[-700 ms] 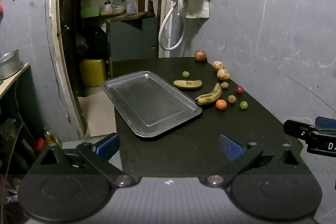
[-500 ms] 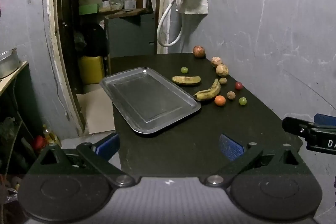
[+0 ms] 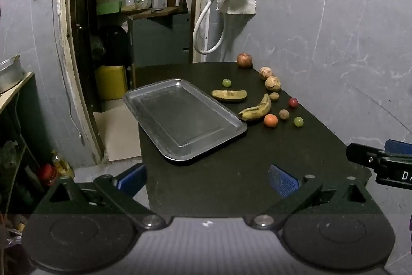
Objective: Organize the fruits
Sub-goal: 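Move both tools toward the bananas and fruits beside the tray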
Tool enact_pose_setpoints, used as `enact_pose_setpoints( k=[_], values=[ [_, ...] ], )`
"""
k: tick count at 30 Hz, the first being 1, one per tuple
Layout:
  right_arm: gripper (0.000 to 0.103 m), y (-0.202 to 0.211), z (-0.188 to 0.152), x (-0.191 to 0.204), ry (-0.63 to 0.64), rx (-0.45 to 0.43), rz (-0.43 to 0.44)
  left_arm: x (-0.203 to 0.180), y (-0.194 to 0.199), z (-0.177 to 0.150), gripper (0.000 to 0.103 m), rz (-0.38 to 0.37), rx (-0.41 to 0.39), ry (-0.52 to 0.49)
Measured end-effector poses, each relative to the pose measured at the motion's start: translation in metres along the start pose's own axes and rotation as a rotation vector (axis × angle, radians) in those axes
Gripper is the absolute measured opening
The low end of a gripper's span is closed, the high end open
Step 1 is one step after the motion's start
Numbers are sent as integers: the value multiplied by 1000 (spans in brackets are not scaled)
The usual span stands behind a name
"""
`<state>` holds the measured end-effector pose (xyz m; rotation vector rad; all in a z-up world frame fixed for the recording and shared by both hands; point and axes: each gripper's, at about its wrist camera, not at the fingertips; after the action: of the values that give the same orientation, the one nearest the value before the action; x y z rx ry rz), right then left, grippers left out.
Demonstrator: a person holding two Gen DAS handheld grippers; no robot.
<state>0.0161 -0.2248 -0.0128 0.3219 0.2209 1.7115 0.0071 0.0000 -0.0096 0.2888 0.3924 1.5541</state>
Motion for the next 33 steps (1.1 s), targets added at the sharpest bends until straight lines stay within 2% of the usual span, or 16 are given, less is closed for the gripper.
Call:
enact_pose_setpoints(
  k=[33],
  values=[
    [102, -5, 1, -19, -16, 31, -22, -9, -10, 1, 103, -8, 37, -9]
  ],
)
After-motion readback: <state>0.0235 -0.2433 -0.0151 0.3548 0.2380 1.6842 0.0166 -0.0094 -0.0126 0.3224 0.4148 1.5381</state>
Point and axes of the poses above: each gripper's, at about its wrist camera, not at the fingertips, and y roughly against the way its jaws point, x to its left, z to its top, and after that the axes turned 13 degrees about -x, right-handed
